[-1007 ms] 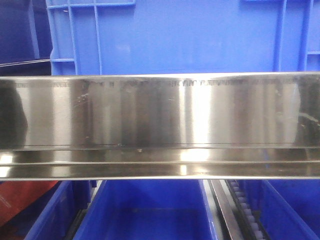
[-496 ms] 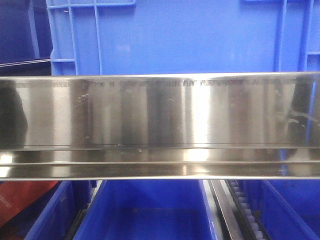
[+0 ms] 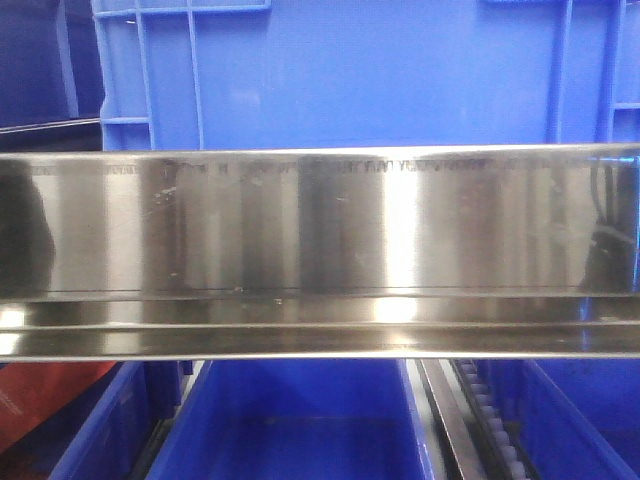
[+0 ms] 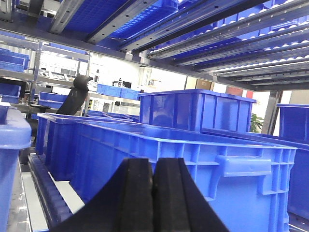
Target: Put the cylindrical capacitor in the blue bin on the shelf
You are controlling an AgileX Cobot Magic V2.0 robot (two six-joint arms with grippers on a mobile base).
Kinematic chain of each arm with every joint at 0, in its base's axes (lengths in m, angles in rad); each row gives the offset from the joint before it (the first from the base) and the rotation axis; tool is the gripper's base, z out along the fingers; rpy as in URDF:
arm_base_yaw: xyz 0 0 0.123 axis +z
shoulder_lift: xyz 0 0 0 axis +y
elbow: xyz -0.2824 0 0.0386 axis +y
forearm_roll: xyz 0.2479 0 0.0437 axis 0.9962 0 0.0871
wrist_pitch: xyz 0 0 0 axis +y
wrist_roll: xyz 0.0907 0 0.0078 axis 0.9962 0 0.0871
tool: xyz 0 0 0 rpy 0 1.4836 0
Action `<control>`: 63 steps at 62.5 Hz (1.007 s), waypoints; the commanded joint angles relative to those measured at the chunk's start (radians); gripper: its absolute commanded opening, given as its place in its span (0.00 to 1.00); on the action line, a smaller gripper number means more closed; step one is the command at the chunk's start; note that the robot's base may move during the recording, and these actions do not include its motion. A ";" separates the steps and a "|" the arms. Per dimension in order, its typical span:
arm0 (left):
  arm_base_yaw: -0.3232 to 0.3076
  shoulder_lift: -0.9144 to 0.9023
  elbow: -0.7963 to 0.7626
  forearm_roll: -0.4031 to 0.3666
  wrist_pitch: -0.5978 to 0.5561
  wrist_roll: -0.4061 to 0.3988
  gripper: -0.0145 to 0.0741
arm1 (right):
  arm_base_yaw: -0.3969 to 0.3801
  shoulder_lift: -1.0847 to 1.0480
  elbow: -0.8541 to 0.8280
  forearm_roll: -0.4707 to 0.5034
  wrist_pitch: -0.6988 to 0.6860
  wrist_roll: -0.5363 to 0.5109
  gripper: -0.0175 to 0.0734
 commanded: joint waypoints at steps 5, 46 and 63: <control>0.005 -0.004 0.002 -0.006 -0.010 -0.002 0.04 | -0.005 -0.004 0.003 0.004 -0.025 -0.008 0.01; 0.005 -0.004 0.002 -0.006 -0.010 -0.002 0.04 | -0.005 -0.004 0.003 0.004 -0.025 -0.008 0.01; 0.023 -0.009 0.084 0.316 -0.007 -0.271 0.04 | -0.005 -0.004 0.003 0.004 -0.025 -0.008 0.01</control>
